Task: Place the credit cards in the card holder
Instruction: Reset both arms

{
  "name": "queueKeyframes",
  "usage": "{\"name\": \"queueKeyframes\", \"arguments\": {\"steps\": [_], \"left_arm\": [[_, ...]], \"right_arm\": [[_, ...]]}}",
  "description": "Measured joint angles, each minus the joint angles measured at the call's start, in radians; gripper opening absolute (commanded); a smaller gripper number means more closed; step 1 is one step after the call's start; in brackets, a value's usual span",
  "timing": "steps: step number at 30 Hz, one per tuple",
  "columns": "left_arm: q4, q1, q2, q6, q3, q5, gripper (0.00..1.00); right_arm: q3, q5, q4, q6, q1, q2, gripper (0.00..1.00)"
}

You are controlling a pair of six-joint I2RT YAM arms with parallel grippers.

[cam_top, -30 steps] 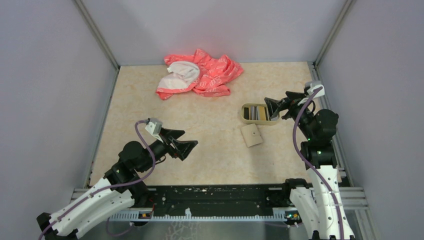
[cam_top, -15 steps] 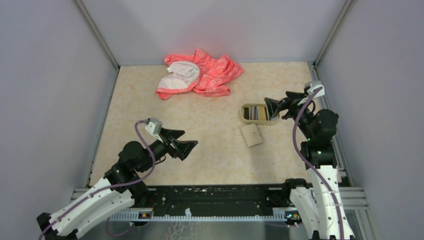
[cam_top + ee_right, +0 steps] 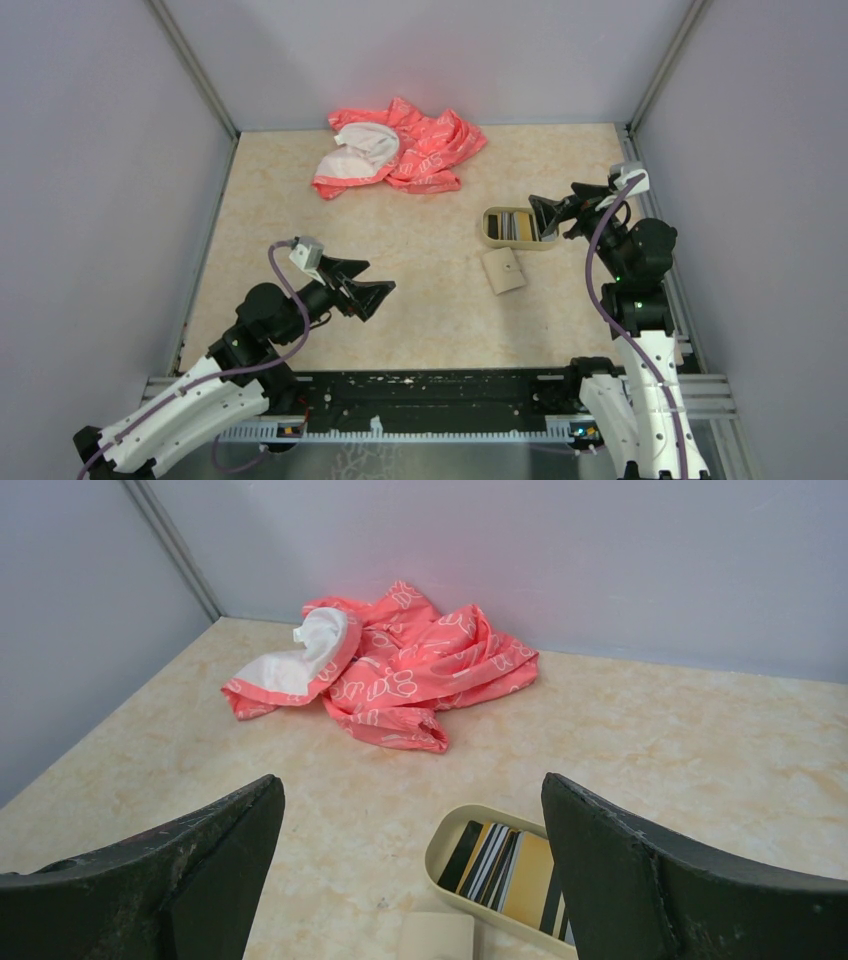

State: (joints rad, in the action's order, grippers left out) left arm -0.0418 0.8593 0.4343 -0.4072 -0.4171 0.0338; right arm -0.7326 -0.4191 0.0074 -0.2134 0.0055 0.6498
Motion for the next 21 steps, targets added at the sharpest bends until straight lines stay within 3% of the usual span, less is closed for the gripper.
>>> {"name": "queueKeyframes", "arguments": {"steps": [21], "left_arm": [[-0.001, 0.000, -0.013, 0.000, 0.008, 0.000, 0.98]], "right_arm": [[0.000, 0.001, 0.000, 0.000, 0.000, 0.000, 0.98]]}}
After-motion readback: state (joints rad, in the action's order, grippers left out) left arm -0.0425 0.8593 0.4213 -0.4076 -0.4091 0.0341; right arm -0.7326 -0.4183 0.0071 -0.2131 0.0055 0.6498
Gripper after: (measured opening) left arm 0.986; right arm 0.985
